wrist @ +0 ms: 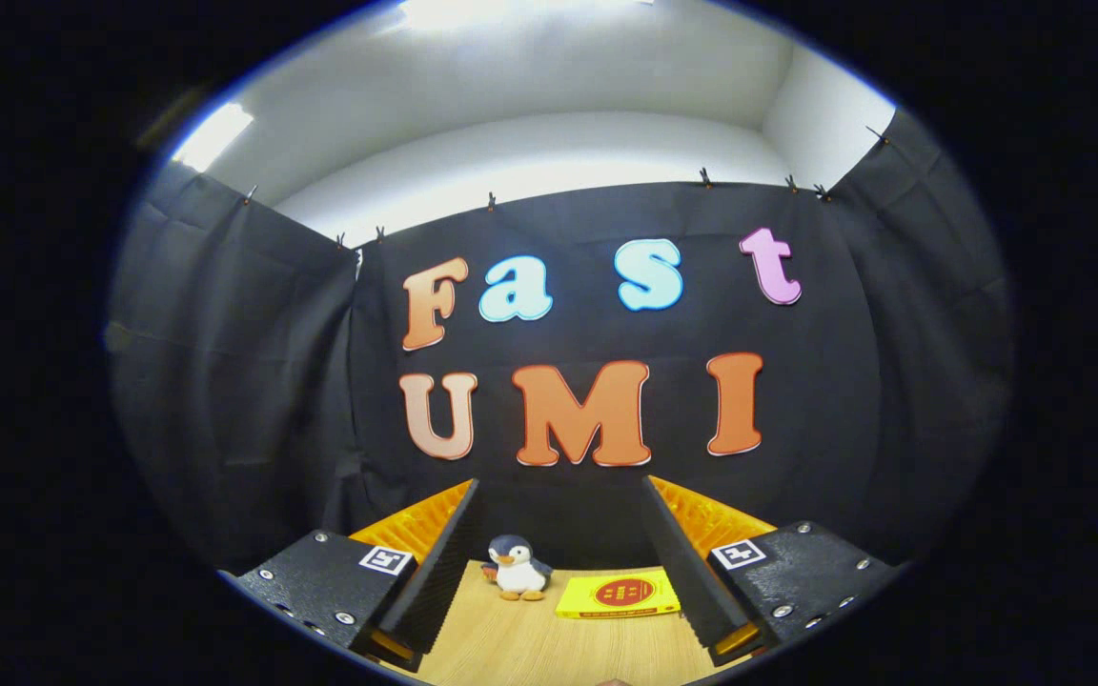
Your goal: Open the storage box then place both shoes into the box .Put the left shoe in first, then the right shoe, with the right side of both shoes facing outward in a uniform manner.
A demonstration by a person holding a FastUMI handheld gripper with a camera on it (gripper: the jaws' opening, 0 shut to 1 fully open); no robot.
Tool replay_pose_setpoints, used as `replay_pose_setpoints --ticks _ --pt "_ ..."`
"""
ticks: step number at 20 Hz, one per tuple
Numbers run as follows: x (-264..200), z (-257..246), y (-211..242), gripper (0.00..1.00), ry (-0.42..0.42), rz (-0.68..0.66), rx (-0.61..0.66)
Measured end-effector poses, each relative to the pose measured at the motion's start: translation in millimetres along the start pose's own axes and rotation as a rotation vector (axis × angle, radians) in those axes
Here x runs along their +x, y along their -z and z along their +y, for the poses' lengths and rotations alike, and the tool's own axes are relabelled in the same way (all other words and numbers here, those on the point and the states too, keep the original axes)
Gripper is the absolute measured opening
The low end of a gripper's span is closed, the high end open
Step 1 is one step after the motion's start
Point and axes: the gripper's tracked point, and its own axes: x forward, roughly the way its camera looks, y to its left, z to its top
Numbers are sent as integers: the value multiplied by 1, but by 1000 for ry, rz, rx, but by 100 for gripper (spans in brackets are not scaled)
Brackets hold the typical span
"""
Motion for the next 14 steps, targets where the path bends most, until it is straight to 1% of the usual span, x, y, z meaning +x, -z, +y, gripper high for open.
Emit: replay_pose_setpoints --ticks 3,7,8,14 --pt "-9 -6 -24 98 5 -76 -11" --pt "-11 -12 -44 98 24 -132 -82" --pt "-13 -12 -48 98 34 -144 -90" --pt "-16 -5 -57 98 31 -167 -96"
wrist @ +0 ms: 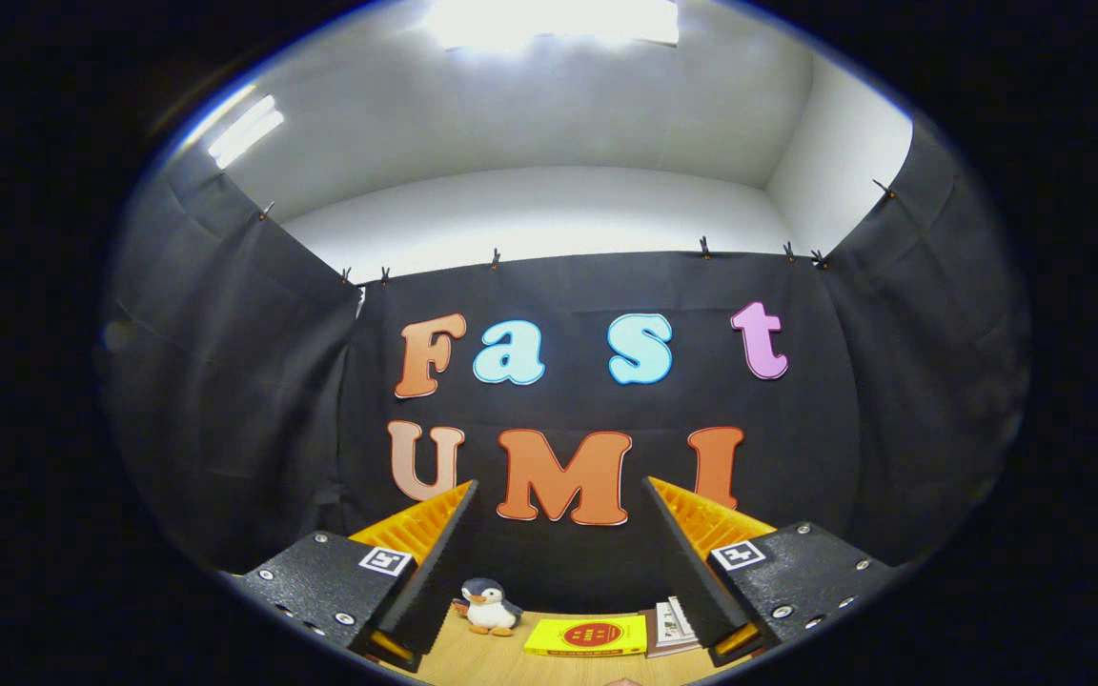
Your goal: Open the storage box then place both shoes into the box .Put the left shoe in first, then the right shoe, with the right side of both shoes facing outward in a uniform manner.
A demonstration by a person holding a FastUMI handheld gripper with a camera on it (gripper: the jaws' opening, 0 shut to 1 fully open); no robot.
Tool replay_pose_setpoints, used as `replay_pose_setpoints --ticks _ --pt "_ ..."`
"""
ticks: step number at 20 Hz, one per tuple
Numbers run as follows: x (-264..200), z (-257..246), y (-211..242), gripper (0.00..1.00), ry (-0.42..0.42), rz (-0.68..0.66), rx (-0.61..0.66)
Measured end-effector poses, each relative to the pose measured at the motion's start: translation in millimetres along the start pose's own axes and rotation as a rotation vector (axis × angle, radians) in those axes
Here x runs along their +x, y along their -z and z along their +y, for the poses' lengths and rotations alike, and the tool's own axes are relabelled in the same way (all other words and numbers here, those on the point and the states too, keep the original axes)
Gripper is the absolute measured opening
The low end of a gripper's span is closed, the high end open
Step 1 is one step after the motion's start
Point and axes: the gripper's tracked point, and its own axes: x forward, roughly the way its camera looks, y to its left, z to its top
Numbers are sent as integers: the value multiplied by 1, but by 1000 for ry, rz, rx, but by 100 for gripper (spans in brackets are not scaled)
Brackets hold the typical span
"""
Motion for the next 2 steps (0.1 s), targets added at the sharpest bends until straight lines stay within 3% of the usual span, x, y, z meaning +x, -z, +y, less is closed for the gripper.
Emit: replay_pose_setpoints --ticks 2 --pt "0 0 1 98 5 -3 -10"
